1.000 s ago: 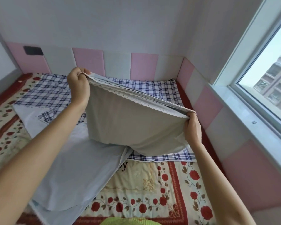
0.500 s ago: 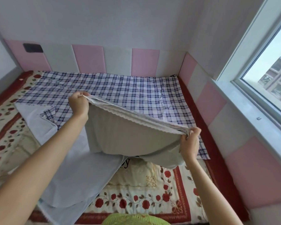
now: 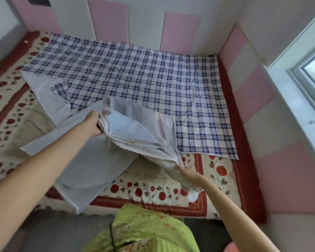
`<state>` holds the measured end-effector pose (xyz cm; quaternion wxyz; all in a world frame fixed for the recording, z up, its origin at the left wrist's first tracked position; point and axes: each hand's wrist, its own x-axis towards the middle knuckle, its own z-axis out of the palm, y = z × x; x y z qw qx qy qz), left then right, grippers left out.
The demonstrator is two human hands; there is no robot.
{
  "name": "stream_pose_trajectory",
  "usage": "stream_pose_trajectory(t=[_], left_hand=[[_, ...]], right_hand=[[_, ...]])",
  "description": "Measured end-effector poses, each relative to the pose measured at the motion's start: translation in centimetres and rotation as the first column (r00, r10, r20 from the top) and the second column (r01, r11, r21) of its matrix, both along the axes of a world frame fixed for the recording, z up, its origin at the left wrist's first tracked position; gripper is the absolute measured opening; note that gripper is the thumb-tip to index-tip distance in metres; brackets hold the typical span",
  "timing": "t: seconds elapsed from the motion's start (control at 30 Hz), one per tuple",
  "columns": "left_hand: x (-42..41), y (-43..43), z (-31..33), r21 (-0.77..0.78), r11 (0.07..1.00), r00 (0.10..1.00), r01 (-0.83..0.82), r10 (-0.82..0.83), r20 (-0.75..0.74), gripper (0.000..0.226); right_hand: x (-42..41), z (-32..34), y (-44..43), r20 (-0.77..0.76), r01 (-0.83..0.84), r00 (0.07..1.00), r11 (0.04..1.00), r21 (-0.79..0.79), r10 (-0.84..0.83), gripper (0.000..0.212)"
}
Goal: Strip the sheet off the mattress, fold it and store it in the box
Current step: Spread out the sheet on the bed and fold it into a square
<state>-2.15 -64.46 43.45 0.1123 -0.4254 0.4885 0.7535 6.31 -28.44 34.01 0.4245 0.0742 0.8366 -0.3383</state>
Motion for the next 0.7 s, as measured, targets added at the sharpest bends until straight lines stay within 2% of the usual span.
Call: stream_pose_trajectory(t=[0.03,0.07,0.13,0.17,0.23,0.27,0.33,0.37,0.43,0.47,0.5,0.53,0.57,0.6,0.63,0.67,0.7], left_hand=[[0.4,-0.6,-0.8,-0.036,0.997,0.994,0.071,-0.068,0.084,0.046],[0.7,-1.3,-1.4,-0.043,0.987,0.978,0.156,-0.148,0.146,0.038],[1.3,-2.8,-2.9,-0.071,0.930,0.907,0.362,-0.333,0.257,0.035],[1.5,-3.6,-4.0,-0.081,0.870,0.839,0.486,-0.437,0.325,0.031],[1.5,-5.2,-6.1,-0.133,0.670,0.623,0.730,-0.574,0.531,0.024],[1.7,-5.7,-6.8,-0.147,0.552,0.510,0.821,-0.593,0.623,0.023],[1.4,-6.4,-7.2,-0.106,0.413,0.352,0.905,-0.582,0.733,0.013],[0.7,-6.6,-7.3,-0.059,0.381,0.289,0.923,-0.581,0.761,0.005],[-1.0,-6.2,-6.2,0.033,0.337,0.195,0.941,-0.618,0.761,0.016],[-2.5,-5.5,-5.4,0.033,0.396,0.242,0.918,-0.622,0.744,0.021],[-4.3,-4.7,-4.5,-0.005,0.523,0.377,0.852,-0.607,0.700,0.023],[-8.0,-4.3,-1.9,-0.113,0.625,0.551,0.773,-0.572,0.608,0.021],[-11.0,-3.3,-0.1,-0.210,0.740,0.731,0.639,-0.499,0.465,0.014],[-15.1,-3.0,3.0,-0.316,0.809,0.862,0.495,-0.414,0.291,0.005],[-20.0,-2.5,7.6,-0.430,0.826,0.928,0.364,-0.363,0.086,0.010],[-23.4,-2.3,11.6,-0.517,0.831,0.947,0.206,-0.302,-0.110,0.018],[-26.6,-2.2,15.5,-0.515,0.856,0.917,0.036,-0.233,-0.323,0.021]], right_hand=[[0.4,-1.2,-0.2,0.172,-0.104,0.980,0.995,-0.004,0.103,0.094],[0.6,-1.9,-0.4,0.305,-0.205,0.932,0.979,-0.004,0.197,0.087],[0.9,-2.4,-0.9,0.439,-0.389,0.831,0.921,0.018,0.342,0.060],[0.7,-2.7,-1.2,0.466,-0.456,0.791,0.890,0.015,0.398,0.052],[-0.2,-2.8,-2.0,0.517,-0.568,0.709,0.823,0.015,0.479,0.059],[-0.5,-2.6,-2.2,0.533,-0.600,0.685,0.799,0.027,0.497,0.064],[-1.7,-2.5,-2.5,0.561,-0.626,0.668,0.777,0.069,0.488,0.064],[-2.6,-2.6,-2.6,0.539,-0.625,0.691,0.772,0.112,0.482,0.061],[-5.4,-2.9,-2.0,0.388,-0.581,0.796,0.764,0.280,0.464,0.046],[-7.4,-2.3,-1.4,0.264,-0.494,0.868,0.780,0.383,0.420,0.036],[-9.6,-1.7,-0.4,0.109,-0.344,0.937,0.822,0.453,0.333,0.028],[-13.8,0.5,-0.3,-0.078,-0.116,0.982,0.879,0.463,0.171,0.024],[-16.9,2.9,0.3,-0.212,0.118,0.977,0.910,0.397,-0.034,0.022],[-20.8,6.4,0.4,-0.340,0.333,0.912,0.900,0.283,-0.230,0.020],[-25.3,11.6,0.5,-0.485,0.501,0.788,0.852,0.150,-0.378,0.020],[-28.5,16.1,0.4,-0.619,0.566,0.664,0.823,0.049,-0.420,0.021],[-31.6,20.6,0.2,-0.727,0.592,0.532,0.804,-0.047,-0.434,0.023]])
